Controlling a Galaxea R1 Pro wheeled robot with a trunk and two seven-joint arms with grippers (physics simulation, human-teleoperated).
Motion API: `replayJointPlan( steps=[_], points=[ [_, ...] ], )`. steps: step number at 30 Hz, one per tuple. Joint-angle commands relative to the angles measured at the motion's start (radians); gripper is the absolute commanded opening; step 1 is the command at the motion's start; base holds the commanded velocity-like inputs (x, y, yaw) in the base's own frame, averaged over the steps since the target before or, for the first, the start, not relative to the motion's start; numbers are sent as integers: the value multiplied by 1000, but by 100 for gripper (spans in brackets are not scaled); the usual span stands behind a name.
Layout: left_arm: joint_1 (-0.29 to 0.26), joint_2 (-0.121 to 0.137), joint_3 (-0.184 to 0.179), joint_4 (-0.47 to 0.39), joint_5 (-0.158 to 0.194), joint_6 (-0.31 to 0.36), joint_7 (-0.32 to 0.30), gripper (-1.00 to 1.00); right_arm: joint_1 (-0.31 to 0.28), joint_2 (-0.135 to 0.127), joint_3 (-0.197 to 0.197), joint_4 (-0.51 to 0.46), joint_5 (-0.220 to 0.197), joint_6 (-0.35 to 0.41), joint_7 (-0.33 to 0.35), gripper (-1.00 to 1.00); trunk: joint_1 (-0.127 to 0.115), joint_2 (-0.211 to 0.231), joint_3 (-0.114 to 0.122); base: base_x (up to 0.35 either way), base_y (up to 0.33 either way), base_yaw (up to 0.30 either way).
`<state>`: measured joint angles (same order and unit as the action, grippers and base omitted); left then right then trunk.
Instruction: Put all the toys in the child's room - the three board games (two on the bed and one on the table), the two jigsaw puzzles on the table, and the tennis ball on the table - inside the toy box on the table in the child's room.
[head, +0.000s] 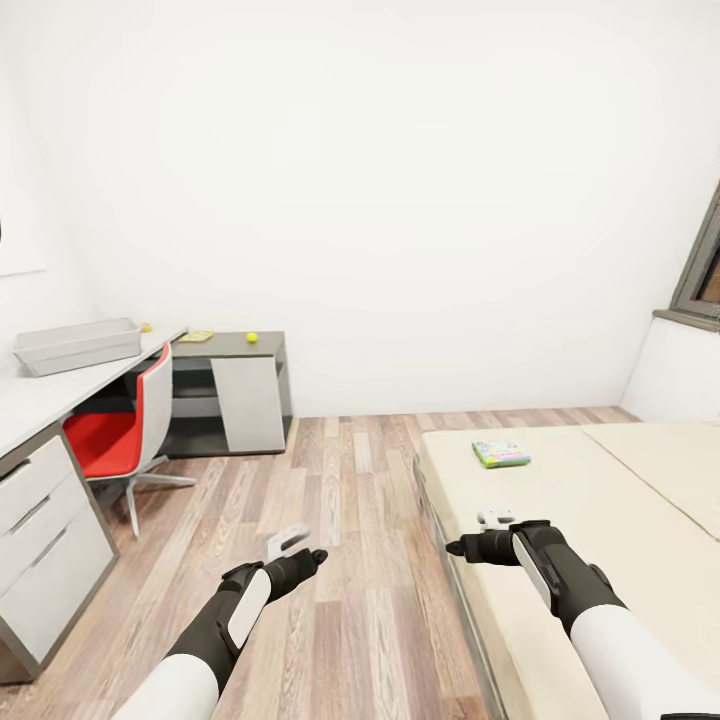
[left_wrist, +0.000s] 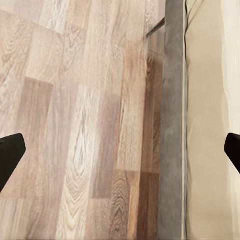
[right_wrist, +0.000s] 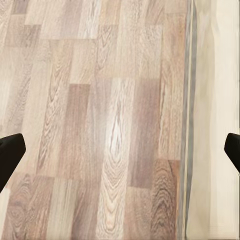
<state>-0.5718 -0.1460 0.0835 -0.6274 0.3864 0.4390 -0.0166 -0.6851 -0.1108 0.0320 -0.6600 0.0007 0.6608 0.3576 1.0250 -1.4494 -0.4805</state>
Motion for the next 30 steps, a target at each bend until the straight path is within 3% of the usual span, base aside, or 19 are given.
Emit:
replayJointPlan(
  steps=[1, 20, 30],
  points=[
    [0, -1, 6, -2, 5, 7, -2, 100, -1, -1, 3, -1, 1, 4, 2, 100, 0, -1, -1, 0, 0, -65],
    [0, -1, 6, -2, 5, 7, 4, 100, -1, -1, 3, -1, 1, 3, 2, 100, 0, -1, -1, 0, -5, -24],
    [0, -1, 7, -2, 4, 7, 7, 100, -1, 0, 3, -1, 1, 3, 2, 100, 0, -1, -1, 0, -111, -3]
  ],
)
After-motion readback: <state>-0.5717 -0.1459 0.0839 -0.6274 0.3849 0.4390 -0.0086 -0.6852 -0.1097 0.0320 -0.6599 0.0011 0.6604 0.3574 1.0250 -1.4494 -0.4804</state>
